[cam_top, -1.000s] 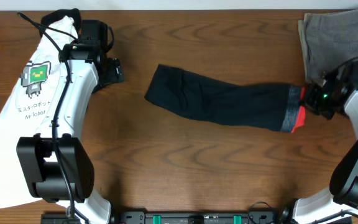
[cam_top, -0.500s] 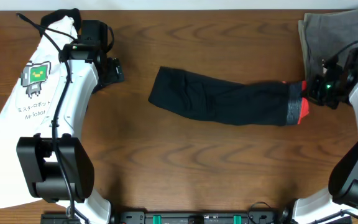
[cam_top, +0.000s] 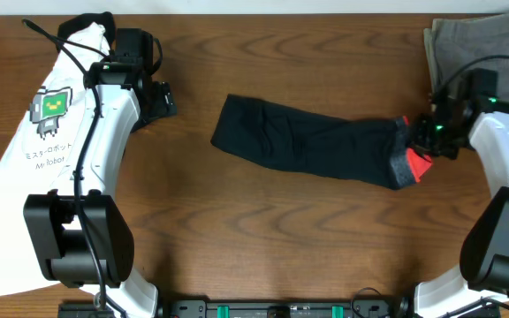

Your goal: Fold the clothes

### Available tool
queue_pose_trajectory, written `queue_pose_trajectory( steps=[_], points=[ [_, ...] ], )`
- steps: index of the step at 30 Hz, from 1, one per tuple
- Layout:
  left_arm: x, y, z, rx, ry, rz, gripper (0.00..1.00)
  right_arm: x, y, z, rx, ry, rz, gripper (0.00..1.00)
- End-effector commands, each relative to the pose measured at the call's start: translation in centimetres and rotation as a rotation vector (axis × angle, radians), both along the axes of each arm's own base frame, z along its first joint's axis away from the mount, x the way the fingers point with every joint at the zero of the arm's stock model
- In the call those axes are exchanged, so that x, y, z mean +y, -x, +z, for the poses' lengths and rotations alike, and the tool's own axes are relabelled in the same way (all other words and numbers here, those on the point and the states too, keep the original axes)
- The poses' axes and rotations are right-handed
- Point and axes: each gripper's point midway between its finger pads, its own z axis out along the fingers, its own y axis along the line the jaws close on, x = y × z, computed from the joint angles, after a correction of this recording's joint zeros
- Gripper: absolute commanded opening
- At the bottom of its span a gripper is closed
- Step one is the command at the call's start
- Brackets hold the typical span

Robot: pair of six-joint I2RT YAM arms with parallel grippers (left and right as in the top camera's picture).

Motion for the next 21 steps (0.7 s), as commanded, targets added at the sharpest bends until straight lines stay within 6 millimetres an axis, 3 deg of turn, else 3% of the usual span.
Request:
queue_pose_trajectory(
  steps=[1,9,18,19,21],
  points=[
    [0.2,-0.3,1.1,-0.033,0.000,0.015,0.98,2.0,-0.1,-0.4,0.005,-0.005,0.037,0.05],
    [0.2,-0.3,1.1,-0.035,0.002,0.018,0.98,6.9,-1.4,0.1,-0.053,-0.004,0.156,0.01],
    [0.2,-0.4,1.1,-0.038,0.002,0.018,0.98,8.7,-1.8,0.6,-0.074,-0.011,0.195,0.01],
    [0.2,-0.4,1.1,-0.038,0.002,0.018,0.98,8.7,-1.8,0.5,-0.073,-0.011,0.194,0.04],
    [0.2,-0.4,1.1,-0.039,0.002,0.018,0.98,8.3,-1.7,0.5,-0.064,-0.007,0.173,0.21]
  ],
)
